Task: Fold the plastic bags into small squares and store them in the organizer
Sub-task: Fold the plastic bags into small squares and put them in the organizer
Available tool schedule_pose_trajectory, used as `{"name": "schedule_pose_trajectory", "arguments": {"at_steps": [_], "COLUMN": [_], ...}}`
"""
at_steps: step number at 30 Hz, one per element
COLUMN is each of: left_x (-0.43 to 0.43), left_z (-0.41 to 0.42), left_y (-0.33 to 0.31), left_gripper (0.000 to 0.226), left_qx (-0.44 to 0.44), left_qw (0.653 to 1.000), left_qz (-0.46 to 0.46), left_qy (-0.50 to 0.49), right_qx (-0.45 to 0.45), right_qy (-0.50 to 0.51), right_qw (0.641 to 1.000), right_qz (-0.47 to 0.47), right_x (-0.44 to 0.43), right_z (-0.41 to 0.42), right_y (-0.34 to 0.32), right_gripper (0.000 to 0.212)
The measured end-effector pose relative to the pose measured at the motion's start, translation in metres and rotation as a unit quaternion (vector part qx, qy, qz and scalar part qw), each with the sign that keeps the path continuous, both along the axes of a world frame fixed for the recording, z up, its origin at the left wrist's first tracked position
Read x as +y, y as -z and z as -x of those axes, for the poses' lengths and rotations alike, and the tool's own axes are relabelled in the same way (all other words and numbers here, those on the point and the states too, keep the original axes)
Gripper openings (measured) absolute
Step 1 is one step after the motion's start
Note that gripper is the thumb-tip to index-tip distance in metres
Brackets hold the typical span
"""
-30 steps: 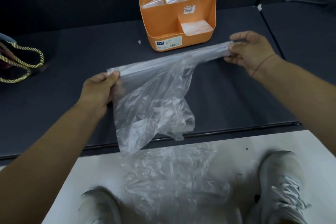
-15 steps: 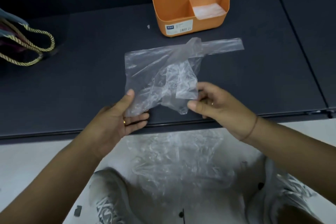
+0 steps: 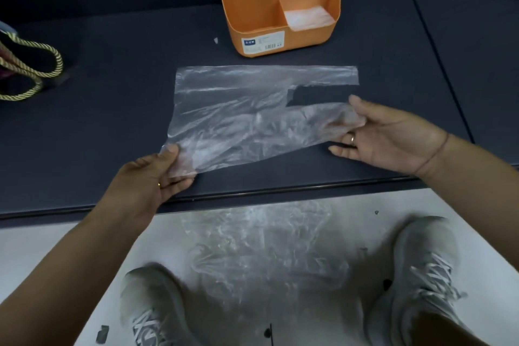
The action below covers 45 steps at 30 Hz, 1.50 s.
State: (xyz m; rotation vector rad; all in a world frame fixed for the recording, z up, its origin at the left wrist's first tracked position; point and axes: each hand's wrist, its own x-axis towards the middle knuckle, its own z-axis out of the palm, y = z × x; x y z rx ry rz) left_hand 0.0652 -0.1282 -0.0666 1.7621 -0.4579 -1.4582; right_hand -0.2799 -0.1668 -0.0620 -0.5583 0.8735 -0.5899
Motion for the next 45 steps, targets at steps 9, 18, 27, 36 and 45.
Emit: {"name": "schedule_pose_trajectory", "arguments": {"at_steps": [9,18,27,36,45], "left_x": [0.000,-0.004,0.010,0.015,0.020], "left_z": [-0.007,-0.004,0.008,0.012,0.010], "left_y": [0.005,0.002,0.003,0.004,0.007], "left_gripper": [0.014,0.016,0.017,0.017,0.011], "left_qx": [-0.037,-0.065,-0.075,-0.069,-0.092], "left_qw": [0.999,0.997,0.995,0.996,0.992], "left_qz": [0.015,0.035,0.029,0.034,0.018], "left_qy": [0.019,0.022,0.065,0.046,0.080], "right_qx": [0.120,0.202,0.440,-0.012,0.296], "right_qy": [-0.059,0.009,0.295,0.194,0.262], "right_qw": [0.986,0.932,0.795,0.981,0.917], "right_qz": [0.100,0.301,0.295,-0.022,0.045], "right_x": [0.000,0.004,0.011,0.016,0.027], "right_z": [0.031,0.018,-0.010,0.006,0.018], "right_y": [-0.005,-0.016,0.009,-0.018,0.000], "right_gripper": [0.061,0.020,0.039,0.050,0.019]}}
